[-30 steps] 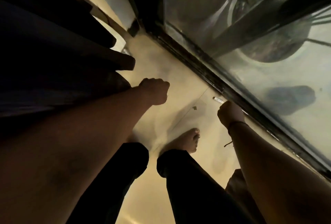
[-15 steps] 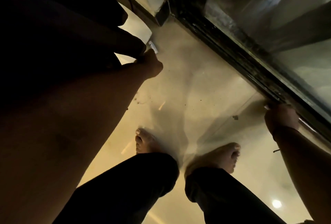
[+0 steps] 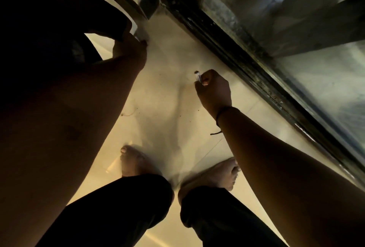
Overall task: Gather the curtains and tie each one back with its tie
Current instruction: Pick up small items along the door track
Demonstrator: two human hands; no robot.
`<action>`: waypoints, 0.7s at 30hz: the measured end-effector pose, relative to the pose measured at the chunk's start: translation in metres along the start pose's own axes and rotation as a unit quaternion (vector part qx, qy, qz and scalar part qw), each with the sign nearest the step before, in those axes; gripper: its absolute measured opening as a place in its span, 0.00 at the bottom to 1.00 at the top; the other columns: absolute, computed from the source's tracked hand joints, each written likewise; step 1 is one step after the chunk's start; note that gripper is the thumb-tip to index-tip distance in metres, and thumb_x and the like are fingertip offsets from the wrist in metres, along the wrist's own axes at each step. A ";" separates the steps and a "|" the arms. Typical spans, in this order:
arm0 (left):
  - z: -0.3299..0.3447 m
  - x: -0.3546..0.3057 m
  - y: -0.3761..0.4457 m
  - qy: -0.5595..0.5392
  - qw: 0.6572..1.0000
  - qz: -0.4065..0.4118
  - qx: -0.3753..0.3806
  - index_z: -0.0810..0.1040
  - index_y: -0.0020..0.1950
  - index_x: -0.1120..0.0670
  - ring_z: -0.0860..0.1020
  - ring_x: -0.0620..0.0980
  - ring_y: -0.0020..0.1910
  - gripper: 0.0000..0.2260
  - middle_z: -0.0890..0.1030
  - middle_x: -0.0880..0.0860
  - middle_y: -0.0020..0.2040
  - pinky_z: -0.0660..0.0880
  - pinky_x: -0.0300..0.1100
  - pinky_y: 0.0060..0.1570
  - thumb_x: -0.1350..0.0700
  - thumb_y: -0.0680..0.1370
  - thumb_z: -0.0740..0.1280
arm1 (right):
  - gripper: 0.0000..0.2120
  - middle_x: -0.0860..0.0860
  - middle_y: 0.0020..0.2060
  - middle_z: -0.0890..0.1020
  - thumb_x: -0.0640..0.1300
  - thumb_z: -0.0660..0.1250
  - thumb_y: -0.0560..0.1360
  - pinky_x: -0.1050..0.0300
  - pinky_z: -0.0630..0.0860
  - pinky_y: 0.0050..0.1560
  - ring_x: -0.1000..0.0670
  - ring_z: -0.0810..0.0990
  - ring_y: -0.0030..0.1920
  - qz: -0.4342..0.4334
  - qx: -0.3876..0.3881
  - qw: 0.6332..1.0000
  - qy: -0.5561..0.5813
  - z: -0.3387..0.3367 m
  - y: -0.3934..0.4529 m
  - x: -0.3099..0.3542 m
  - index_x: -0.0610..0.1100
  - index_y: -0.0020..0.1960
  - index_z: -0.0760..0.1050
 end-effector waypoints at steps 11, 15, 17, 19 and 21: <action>-0.011 0.023 -0.085 0.039 0.991 0.037 0.123 0.82 0.42 0.63 0.81 0.59 0.40 0.21 0.83 0.61 0.39 0.72 0.42 0.36 0.45 0.73 0.63 | 0.07 0.42 0.45 0.82 0.43 0.64 0.75 0.51 0.76 0.45 0.39 0.80 0.48 0.114 0.063 0.987 -0.093 -0.033 -0.091 -0.049 0.40 0.49 0.72; -0.046 0.040 -0.172 0.016 0.982 0.011 0.190 0.79 0.34 0.65 0.81 0.63 0.35 0.25 0.81 0.65 0.34 0.79 0.52 0.39 0.42 0.69 0.61 | 0.07 0.41 0.47 0.81 0.40 0.62 0.74 0.49 0.76 0.48 0.39 0.79 0.50 0.141 0.112 0.980 -0.089 -0.067 -0.157 -0.032 0.42 0.52 0.70; -0.073 0.038 -0.218 -0.008 0.974 -0.010 0.224 0.77 0.36 0.63 0.82 0.63 0.38 0.21 0.82 0.66 0.37 0.80 0.54 0.42 0.43 0.69 0.65 | 0.15 0.42 0.50 0.82 0.39 0.61 0.73 0.50 0.76 0.51 0.40 0.79 0.52 0.137 0.132 0.978 -0.084 -0.089 -0.192 -0.011 0.47 0.59 0.69; -0.106 0.030 -0.264 -0.026 0.971 -0.016 0.239 0.76 0.41 0.57 0.82 0.62 0.41 0.12 0.83 0.63 0.40 0.79 0.52 0.44 0.48 0.72 0.69 | 0.26 0.43 0.56 0.80 0.38 0.59 0.72 0.51 0.75 0.55 0.40 0.77 0.57 0.127 0.163 0.974 -0.090 -0.110 -0.226 0.011 0.54 0.68 0.63; -0.148 0.012 -0.310 -0.004 0.971 0.016 0.238 0.78 0.49 0.53 0.82 0.59 0.43 0.08 0.84 0.60 0.42 0.78 0.48 0.45 0.52 0.74 0.69 | 0.31 0.42 0.59 0.78 0.37 0.58 0.71 0.48 0.74 0.60 0.38 0.72 0.63 0.098 0.193 0.970 -0.112 -0.137 -0.263 0.040 0.56 0.72 0.60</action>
Point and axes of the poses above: each hand's wrist, its own y-axis towards the middle knuckle, its own z-axis out of the palm, x = y × z, the point moved 3 cm from there along y, towards the middle knuckle
